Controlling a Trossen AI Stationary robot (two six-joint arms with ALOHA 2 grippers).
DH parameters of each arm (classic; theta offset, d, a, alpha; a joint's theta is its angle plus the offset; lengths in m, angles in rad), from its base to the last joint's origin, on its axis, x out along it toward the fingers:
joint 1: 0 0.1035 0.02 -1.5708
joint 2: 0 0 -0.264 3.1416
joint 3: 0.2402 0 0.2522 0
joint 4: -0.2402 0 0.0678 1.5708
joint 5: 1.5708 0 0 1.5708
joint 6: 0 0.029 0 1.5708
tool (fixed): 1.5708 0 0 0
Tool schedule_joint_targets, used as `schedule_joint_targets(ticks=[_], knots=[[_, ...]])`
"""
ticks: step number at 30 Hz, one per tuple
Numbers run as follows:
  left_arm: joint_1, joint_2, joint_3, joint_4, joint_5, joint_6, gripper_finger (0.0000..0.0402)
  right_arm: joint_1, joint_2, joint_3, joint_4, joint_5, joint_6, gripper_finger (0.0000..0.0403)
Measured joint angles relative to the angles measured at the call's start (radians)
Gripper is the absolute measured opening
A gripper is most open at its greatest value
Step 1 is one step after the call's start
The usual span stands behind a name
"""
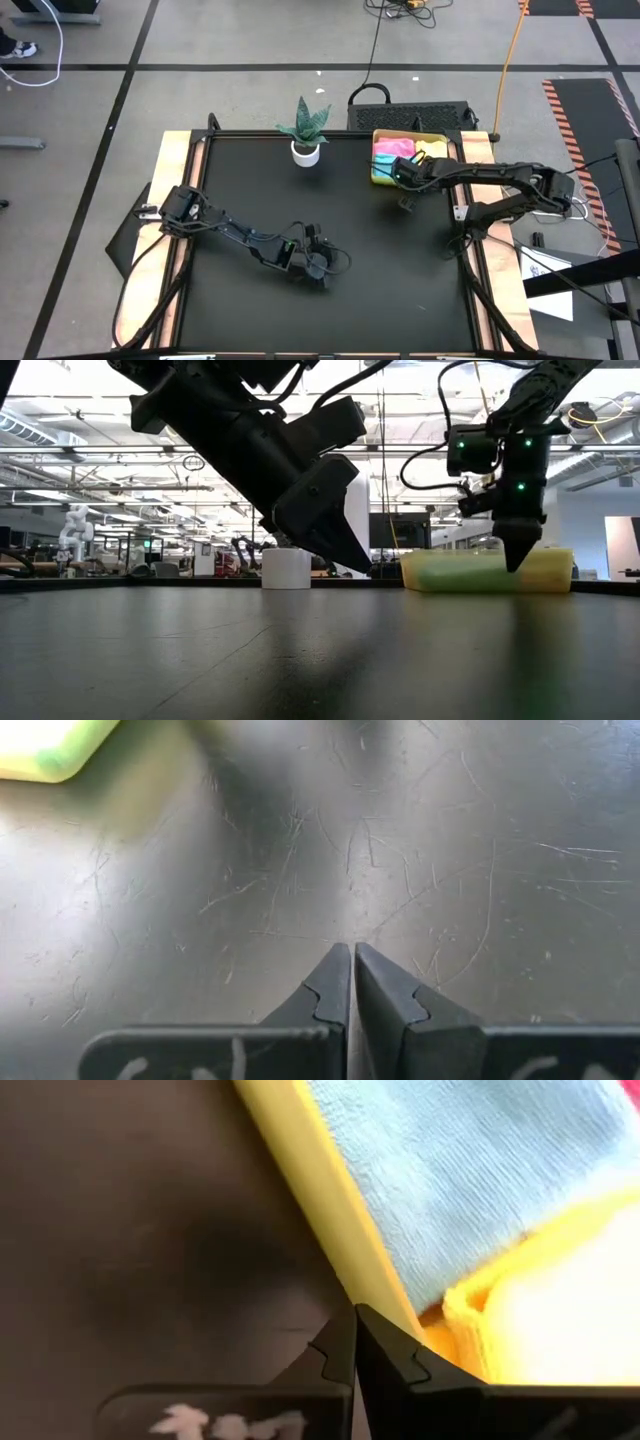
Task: Fold microfiber towels
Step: Adjust the yellow bin, then return to Home Position
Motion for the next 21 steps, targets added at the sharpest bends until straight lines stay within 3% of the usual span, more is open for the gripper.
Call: schedule_joint_targets(ticks=[4, 8, 12, 16, 21], knots=[[-0.002, 0.000, 0.000, -0.001, 0.001, 0.000, 0.0024, 0.000, -0.003, 0.000, -0.026, 0.098, 0.008, 0.0000], [-0.010, -0.013, -0.001, -0.041, 0.001, -0.011, 0.0024, 0.008, -0.009, 0.000, -0.017, 0.102, -0.019, 0.0000], [-0.026, -0.094, -0.001, -0.171, -0.022, -0.058, 0.0024, 0.070, -0.062, 0.000, -0.025, 0.089, 0.059, 0.0000], [-0.067, -0.200, -0.020, -0.266, -0.131, -0.065, 0.0024, 0.190, -0.151, 0.001, 0.009, -0.030, 0.183, 0.0000], [-0.110, -0.415, -0.196, -0.229, -0.184, -0.077, 0.0024, 0.400, -0.251, -0.003, 0.135, -0.144, 0.265, 0.0000]])
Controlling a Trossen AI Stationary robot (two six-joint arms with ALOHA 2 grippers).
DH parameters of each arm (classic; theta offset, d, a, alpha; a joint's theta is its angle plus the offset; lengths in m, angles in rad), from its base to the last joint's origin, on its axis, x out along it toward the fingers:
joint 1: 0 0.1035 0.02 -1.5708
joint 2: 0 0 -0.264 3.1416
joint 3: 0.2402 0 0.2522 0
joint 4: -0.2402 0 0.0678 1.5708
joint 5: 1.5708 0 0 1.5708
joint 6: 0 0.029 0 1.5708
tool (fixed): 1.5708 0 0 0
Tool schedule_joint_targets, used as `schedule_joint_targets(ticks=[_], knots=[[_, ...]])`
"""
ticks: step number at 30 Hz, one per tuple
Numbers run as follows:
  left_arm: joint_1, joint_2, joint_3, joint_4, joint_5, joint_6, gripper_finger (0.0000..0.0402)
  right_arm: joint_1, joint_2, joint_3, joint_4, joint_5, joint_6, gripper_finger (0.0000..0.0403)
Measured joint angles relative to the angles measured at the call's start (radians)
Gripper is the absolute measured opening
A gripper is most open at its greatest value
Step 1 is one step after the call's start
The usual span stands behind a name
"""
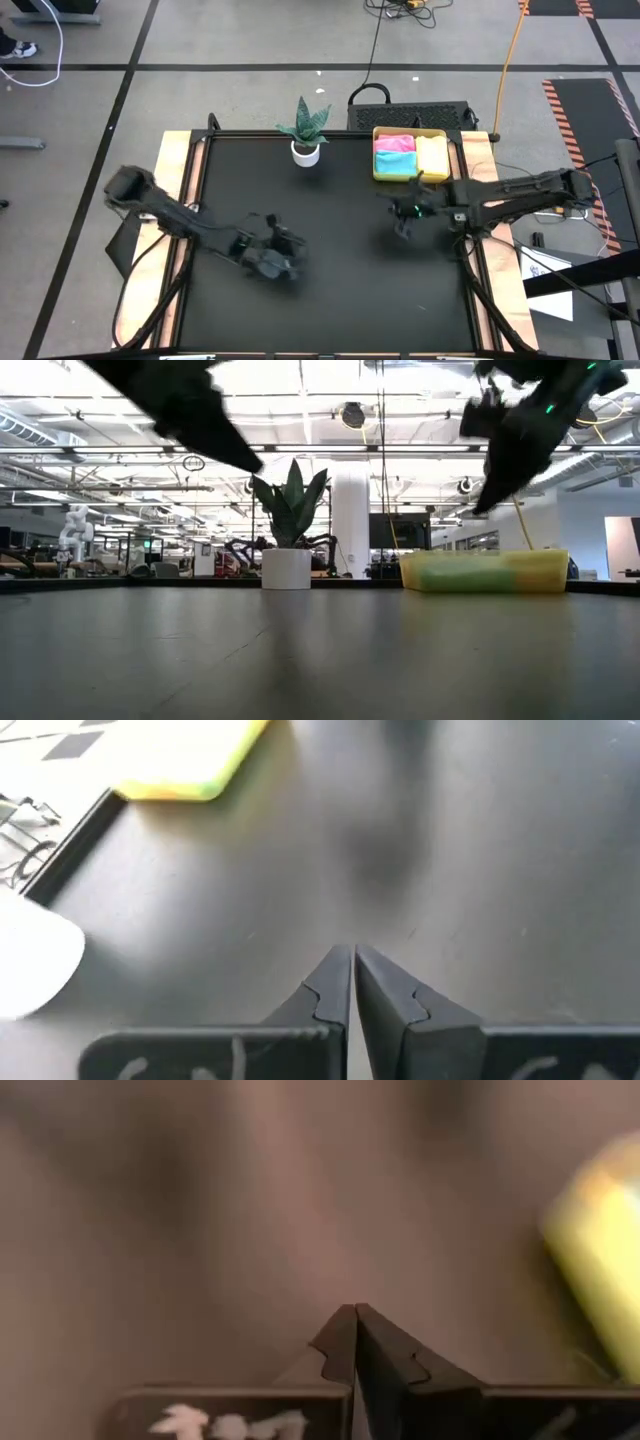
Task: Fold microfiber towels
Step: Return to Home Position
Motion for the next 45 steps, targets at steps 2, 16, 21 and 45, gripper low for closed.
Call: schedule_joint_targets(ticks=[2, 16, 21, 45], knots=[[-0.012, -0.100, -0.095, 0.036, -0.005, -0.008, 0.0024, 0.094, -0.035, -0.026, 0.112, -0.018, -0.025, 0.0000], [-0.008, -0.879, -0.566, 0.169, 0.139, 0.117, 0.0023, 0.295, -0.344, -0.543, 0.980, -0.129, -0.088, 0.0000], [0.066, -1.079, -0.634, 0.122, 0.266, 0.188, 0.0023, 0.295, -0.433, -0.682, 1.144, -0.130, -0.070, 0.0000], [0.380, -1.592, -0.799, -0.176, 0.547, 0.304, 0.0006, 0.296, -0.720, -0.686, 0.765, -0.154, -0.179, 0.0000]])
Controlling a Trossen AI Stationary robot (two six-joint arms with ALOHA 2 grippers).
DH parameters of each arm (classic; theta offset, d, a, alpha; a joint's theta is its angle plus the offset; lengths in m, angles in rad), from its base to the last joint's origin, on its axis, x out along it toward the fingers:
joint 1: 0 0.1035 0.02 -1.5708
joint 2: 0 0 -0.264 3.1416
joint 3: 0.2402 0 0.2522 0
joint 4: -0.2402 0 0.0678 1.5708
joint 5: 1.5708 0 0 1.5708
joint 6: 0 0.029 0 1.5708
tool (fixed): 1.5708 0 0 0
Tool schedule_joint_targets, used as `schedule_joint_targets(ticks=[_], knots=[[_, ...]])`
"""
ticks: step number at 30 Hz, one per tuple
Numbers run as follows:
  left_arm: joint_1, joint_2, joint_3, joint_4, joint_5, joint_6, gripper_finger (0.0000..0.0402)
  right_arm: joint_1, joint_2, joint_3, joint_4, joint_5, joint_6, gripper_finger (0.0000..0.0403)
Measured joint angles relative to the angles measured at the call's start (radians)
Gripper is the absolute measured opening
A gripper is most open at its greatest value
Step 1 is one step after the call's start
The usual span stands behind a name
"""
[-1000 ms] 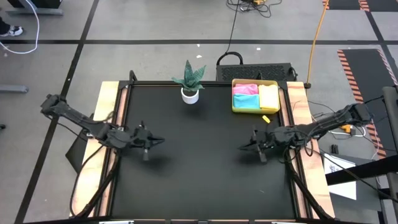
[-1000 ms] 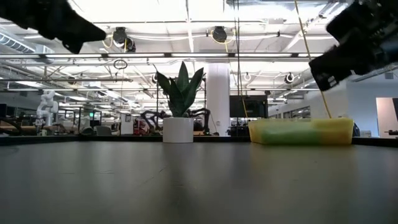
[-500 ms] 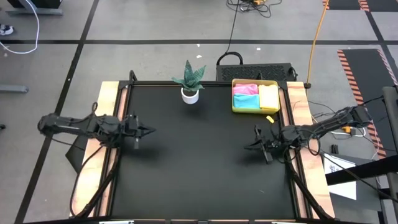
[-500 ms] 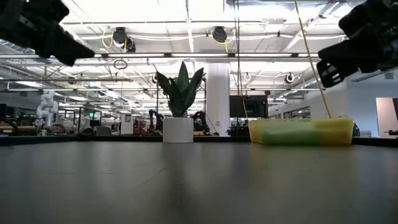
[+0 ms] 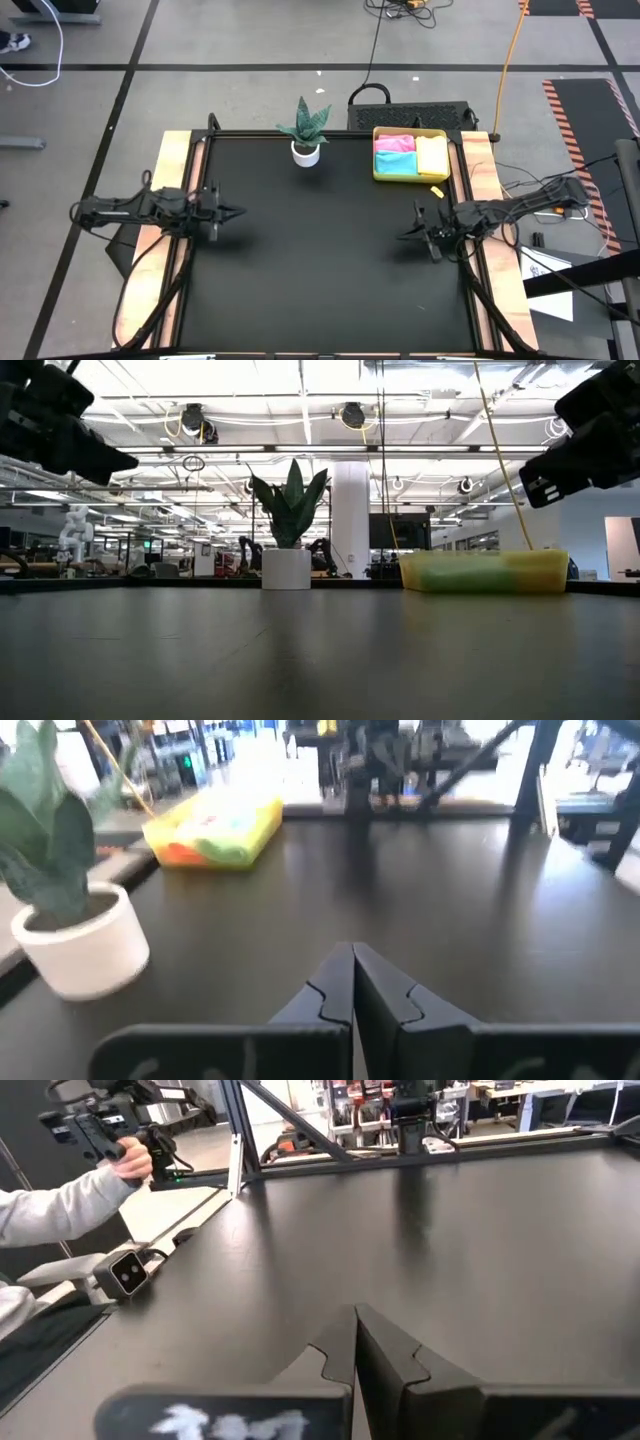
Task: Fold microfiber towels
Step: Return to Home Position
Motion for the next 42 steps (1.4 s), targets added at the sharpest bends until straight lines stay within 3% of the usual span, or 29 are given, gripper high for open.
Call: schedule_joint_targets(ticks=[7, 17, 22, 42], knots=[[0.000, 0.000, -0.026, -0.007, 0.008, -0.017, 0.0005, 0.000, -0.140, -0.001, -0.104, 0.007, -0.001, 0.0000], [0.000, 0.004, -0.142, 0.343, 0.077, 0.062, 0.0003, 0.000, -0.216, -0.001, -0.109, 0.035, 0.007, 0.0000], [0.000, 0.015, -0.143, 0.345, 0.086, 0.068, 0.0006, 0.000, -0.216, -0.001, -0.104, 0.082, 0.005, 0.0000], [0.000, 0.017, -0.142, 0.340, 0.078, 0.056, 0.0021, -0.002, -0.213, -0.001, -0.110, 0.081, -0.063, 0.0000]])
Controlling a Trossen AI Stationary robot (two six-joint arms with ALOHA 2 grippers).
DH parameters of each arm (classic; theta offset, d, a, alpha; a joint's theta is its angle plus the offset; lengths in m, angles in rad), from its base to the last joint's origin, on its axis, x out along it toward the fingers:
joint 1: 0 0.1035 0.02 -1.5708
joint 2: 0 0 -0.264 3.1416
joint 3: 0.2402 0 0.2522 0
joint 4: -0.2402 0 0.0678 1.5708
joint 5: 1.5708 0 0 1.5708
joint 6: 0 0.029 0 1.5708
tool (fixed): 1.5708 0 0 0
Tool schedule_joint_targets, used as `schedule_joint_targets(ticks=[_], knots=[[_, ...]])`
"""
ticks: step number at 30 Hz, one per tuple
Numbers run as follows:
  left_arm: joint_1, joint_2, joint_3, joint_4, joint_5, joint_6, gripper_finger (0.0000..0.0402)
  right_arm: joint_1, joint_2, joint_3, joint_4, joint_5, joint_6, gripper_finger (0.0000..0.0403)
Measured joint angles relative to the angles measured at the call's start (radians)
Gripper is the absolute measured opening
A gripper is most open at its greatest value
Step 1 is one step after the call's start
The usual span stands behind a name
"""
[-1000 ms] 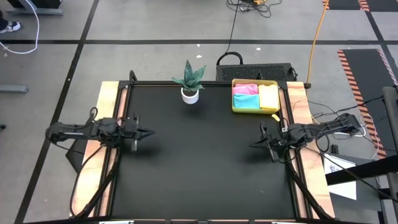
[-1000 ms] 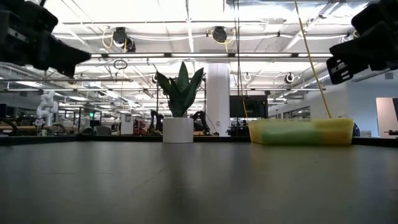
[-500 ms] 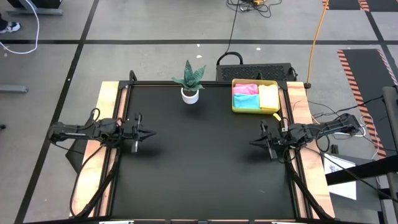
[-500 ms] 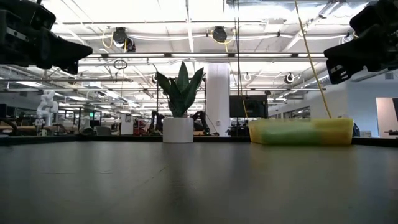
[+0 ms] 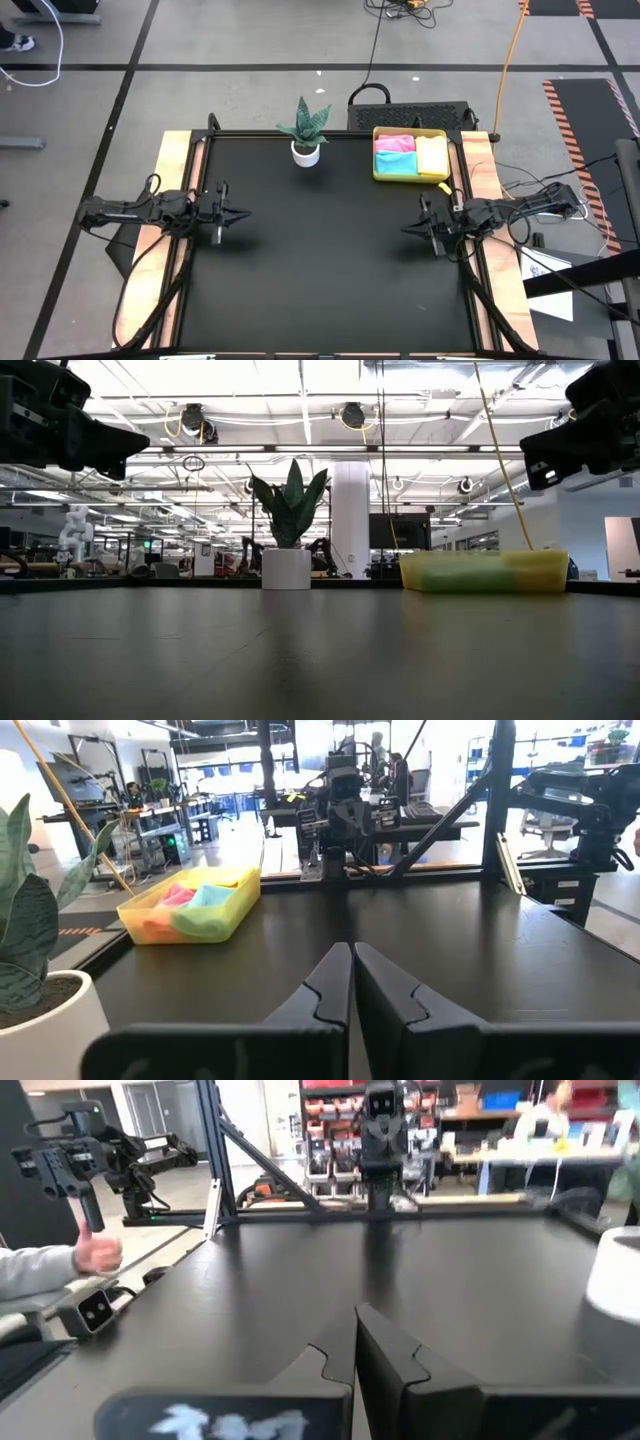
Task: Fold microfiber towels
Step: Return to Home Position
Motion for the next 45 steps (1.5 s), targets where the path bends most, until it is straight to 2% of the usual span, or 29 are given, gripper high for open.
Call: schedule_joint_targets(ticks=[10, 15, 22, 26, 45], knots=[[0.000, 0.000, 0.000, 0.000, -0.004, -0.003, 0.0021, -0.006, -0.113, 0.000, -0.008, 0.025, -0.109, 0.0000], [0.000, 0.000, 0.000, 0.000, -0.005, -0.003, 0.0021, -0.073, -0.113, 0.000, -0.014, 0.018, -0.132, 0.0000], [0.000, 0.000, -0.001, 0.016, -0.008, -0.003, 0.0021, -0.241, -0.114, 0.000, -0.033, -0.139, -0.099, 0.0000], [0.000, 0.000, -0.001, 0.019, -0.009, -0.003, 0.0021, -0.274, -0.113, 0.000, -0.016, -0.262, -0.073, 0.0000], [0.000, 0.000, -0.001, 0.020, -0.008, -0.002, 0.0021, -0.274, -0.112, 0.000, -0.016, -0.256, -0.087, 0.0000]])
